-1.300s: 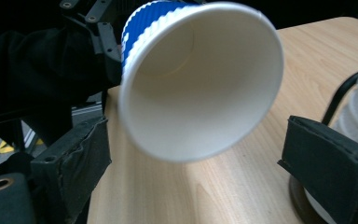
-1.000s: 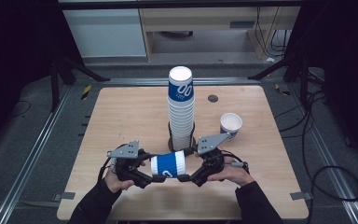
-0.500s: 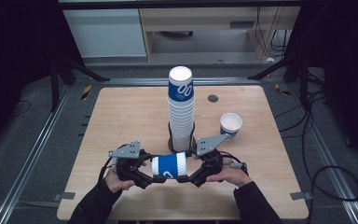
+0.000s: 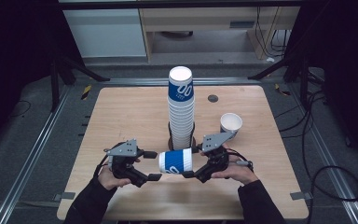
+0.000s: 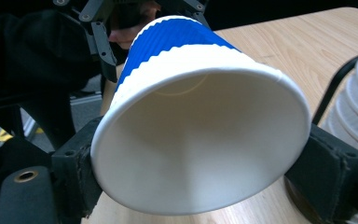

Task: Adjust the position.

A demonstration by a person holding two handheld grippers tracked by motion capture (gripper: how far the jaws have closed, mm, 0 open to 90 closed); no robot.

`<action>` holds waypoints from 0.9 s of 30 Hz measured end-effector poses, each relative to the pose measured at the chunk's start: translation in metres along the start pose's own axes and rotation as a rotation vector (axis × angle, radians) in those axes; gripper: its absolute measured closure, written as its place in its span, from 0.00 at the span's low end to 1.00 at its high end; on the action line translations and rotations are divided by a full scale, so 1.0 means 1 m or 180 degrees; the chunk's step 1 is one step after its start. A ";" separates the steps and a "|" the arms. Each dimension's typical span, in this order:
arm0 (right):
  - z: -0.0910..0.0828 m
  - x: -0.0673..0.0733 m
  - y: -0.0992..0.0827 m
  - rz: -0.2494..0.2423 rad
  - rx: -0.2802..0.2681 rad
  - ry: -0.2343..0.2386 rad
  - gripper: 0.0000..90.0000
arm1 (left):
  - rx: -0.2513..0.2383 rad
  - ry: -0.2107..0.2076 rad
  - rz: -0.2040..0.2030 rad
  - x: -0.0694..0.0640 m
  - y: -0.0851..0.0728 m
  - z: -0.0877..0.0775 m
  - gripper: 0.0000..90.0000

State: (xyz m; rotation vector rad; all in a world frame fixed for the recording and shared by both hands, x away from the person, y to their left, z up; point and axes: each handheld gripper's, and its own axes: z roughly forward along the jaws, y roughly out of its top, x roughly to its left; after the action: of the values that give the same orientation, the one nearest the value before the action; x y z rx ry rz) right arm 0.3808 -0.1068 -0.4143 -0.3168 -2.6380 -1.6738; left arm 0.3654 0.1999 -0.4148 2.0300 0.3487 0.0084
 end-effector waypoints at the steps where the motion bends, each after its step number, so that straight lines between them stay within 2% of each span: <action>1: 0.000 0.000 0.000 -0.0001 0.0026 -0.0016 0.17 | 0.0049 0.0006 0.0009 0.000 -0.001 0.001 0.18; 6: 0.004 0.000 -0.002 -0.0009 0.0238 -0.0075 0.17 | 0.0290 0.0058 0.0055 -0.001 -0.002 0.009 0.18; 11: 0.016 0.001 -0.005 -0.0043 0.0494 -0.0097 0.17 | 0.0486 0.0116 0.0111 -0.002 -0.004 0.018 0.18; 17: 0.032 0.004 -0.007 -0.0084 0.0740 -0.0090 0.17 | 0.0723 0.0205 0.0252 -0.007 -0.005 0.028 0.18; 19: 0.035 0.005 -0.007 -0.0084 0.0766 -0.0083 0.17 | 0.0774 0.0224 0.0285 -0.008 -0.005 0.031 0.18; 27: 0.040 0.009 -0.005 -0.0105 0.0770 0.0012 0.17 | 0.0987 0.0165 0.0390 -0.014 -0.007 0.044 0.20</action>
State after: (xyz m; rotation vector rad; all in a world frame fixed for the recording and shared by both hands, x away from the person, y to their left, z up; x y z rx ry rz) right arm 0.3751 -0.0715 -0.4352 -0.2668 -2.8165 -1.3393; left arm 0.3567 0.1614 -0.4398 2.3595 0.2699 0.0876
